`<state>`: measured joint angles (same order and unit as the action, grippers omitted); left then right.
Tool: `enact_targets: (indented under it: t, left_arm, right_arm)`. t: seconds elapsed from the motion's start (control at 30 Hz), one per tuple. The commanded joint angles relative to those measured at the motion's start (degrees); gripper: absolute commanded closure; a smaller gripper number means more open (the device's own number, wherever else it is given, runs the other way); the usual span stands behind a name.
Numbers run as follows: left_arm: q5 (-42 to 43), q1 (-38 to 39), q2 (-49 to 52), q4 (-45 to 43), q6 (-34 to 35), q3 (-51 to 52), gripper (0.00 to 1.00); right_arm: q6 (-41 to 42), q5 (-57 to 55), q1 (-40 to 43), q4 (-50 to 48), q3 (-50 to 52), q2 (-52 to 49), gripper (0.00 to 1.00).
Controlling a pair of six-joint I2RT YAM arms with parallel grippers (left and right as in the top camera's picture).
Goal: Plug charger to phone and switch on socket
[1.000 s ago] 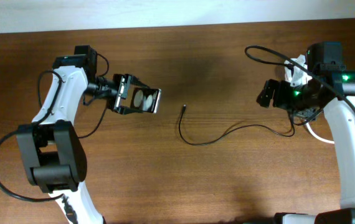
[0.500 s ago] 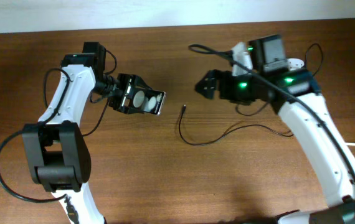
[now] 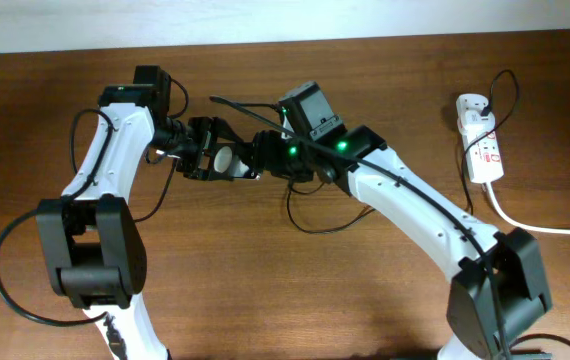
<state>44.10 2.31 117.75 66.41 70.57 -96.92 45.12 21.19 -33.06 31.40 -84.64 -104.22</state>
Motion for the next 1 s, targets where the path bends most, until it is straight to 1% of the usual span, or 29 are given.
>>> enact_targets:
  t: [0.0, 0.07, 0.13, 0.2, 0.27, 0.3, 0.37, 0.4, 0.5, 0.53, 0.63, 0.7, 0.87, 0.97]
  left_arm:
    - [1.1, 0.2, -0.1, 0.1, 0.8, -1.4, 1.0]
    - [1.1, 0.2, -0.1, 0.1, 0.8, -1.4, 1.0]
    - [1.1, 0.2, -0.1, 0.1, 0.8, -1.4, 1.0]
    - [1.1, 0.2, -0.1, 0.1, 0.8, -1.4, 1.0]
    - [1.1, 0.2, -0.1, 0.1, 0.8, -1.4, 1.0]
    - [1.1, 0.2, -0.1, 0.1, 0.8, -1.4, 1.0]
    - [1.1, 0.2, -0.1, 0.1, 0.8, -1.4, 1.0]
    - [1.1, 0.2, -0.1, 0.1, 0.8, -1.4, 1.0]
    - [1.1, 0.2, -0.1, 0.1, 0.8, -1.4, 1.0]
    - [1.1, 0.2, -0.1, 0.1, 0.8, -1.4, 1.0]
    - [1.1, 0.2, -0.1, 0.1, 0.8, -1.4, 1.0]
    - [1.1, 0.2, -0.1, 0.1, 0.8, -1.4, 1.0]
    - [1.1, 0.2, -0.1, 0.3, 0.8, -1.4, 1.0]
    - [1.1, 0.2, -0.1, 0.3, 0.7, -1.4, 0.99]
  right_arm:
    - [0.4, -0.8, -0.4, -3.4, 0.1, -2.8, 0.47]
    - [0.4, -0.4, -0.6, -6.5, 0.1, -4.5, 0.59]
    - [0.3, -0.5, -1.7, -7.2, 0.1, -5.1, 0.64]
    - [-0.3, -1.0, -2.4, -8.3, 0.1, -5.2, 0.64]
    - [-0.3, -1.6, -2.6, -8.3, 0.1, -5.2, 0.71]
    - [-0.2, -2.0, -2.6, -8.3, 0.1, -5.2, 0.79]
    - [-0.2, -2.0, -2.6, -8.3, 0.1, -5.2, 0.81]
    - [-0.2, -2.0, -2.6, -8.3, 0.1, -5.2, 0.83]
    - [-0.2, -1.9, -2.6, -8.3, 0.1, -5.2, 0.95]
    - [-0.2, -1.7, -2.6, -8.4, 0.1, -5.2, 0.96]
    - [0.9, 4.3, -2.6, -15.1, 0.1, -5.2, 0.96]
    - [2.4, 5.6, -2.5, -16.0, 0.1, -5.2, 0.96]
    - [3.6, 8.2, -0.6, -16.2, 0.1, -5.2, 0.96]
    - [2.0, 8.5, 2.3, -12.1, 0.1, -5.2, 0.96]
